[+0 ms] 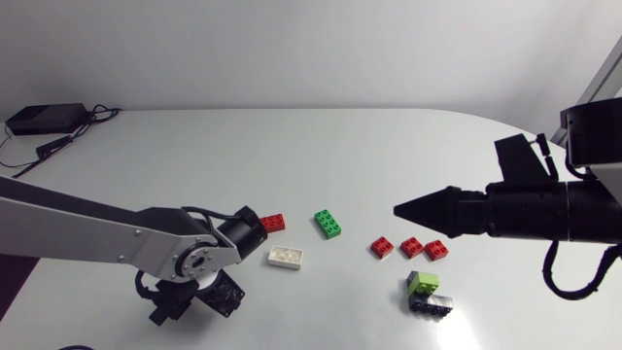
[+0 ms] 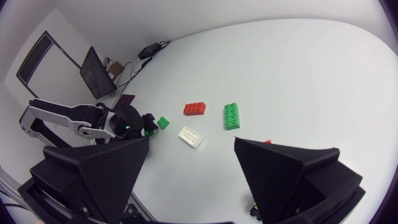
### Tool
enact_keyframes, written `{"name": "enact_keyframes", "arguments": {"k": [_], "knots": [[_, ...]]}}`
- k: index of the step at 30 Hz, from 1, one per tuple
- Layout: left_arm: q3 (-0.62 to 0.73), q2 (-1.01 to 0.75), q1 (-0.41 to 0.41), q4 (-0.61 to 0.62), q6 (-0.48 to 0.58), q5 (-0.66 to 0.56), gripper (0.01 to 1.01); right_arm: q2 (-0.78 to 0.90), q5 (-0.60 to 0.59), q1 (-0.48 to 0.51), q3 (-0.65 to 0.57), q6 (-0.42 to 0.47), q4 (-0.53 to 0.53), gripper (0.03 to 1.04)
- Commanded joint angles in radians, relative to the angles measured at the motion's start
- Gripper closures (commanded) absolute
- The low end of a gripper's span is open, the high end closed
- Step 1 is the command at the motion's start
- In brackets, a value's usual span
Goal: Separate the duplo bricks
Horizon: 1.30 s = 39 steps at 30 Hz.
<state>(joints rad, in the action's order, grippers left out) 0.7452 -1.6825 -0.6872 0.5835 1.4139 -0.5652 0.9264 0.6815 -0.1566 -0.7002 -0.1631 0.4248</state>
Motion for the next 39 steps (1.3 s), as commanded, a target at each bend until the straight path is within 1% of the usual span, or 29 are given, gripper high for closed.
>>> {"name": "enact_keyframes", "arguments": {"k": [1, 7, 11, 14, 17, 21, 31, 39], "knots": [[0.057, 0.05, 0.034, 0.027, -0.009, 0.022, 0.126, 0.002, 0.009, 0.005, 0.024, 0.017, 0.011, 0.08], [0.056, 0.113, 0.155, 0.006, 0.074, 0.041, 0.128, 0.008, 0.009, 0.003, 0.028, 0.019, 0.006, 0.08], [0.063, 0.159, 0.206, 0.006, 0.106, 0.06, 0.128, 0.015, 0.01, -0.003, 0.033, 0.017, -0.003, 0.08], [0.046, 0.162, 0.221, -0.002, 0.112, 0.07, 0.128, 0.02, 0.01, -0.009, 0.03, 0.01, -0.011, 0.08], [0.013, 0.152, 0.221, -0.05, 0.115, 0.077, 0.128, 0.025, 0.01, -0.011, 0.028, 0.002, -0.015, 0.08], [0.003, 0.126, 0.216, -0.082, 0.105, 0.091, 0.128, 0.025, 0.009, -0.011, 0.033, -0.003, -0.021, 0.08], [0.014, 0.107, 0.183, -0.083, 0.062, 0.145, 0.126, 0.02, 0.007, -0.012, 0.038, -0.006, -0.021, 0.08], [0.025, 0.076, 0.187, -0.083, 0.045, 0.186, 0.126, 0.023, 0.004, -0.02, 0.038, -0.015, -0.026, 0.08]]}}
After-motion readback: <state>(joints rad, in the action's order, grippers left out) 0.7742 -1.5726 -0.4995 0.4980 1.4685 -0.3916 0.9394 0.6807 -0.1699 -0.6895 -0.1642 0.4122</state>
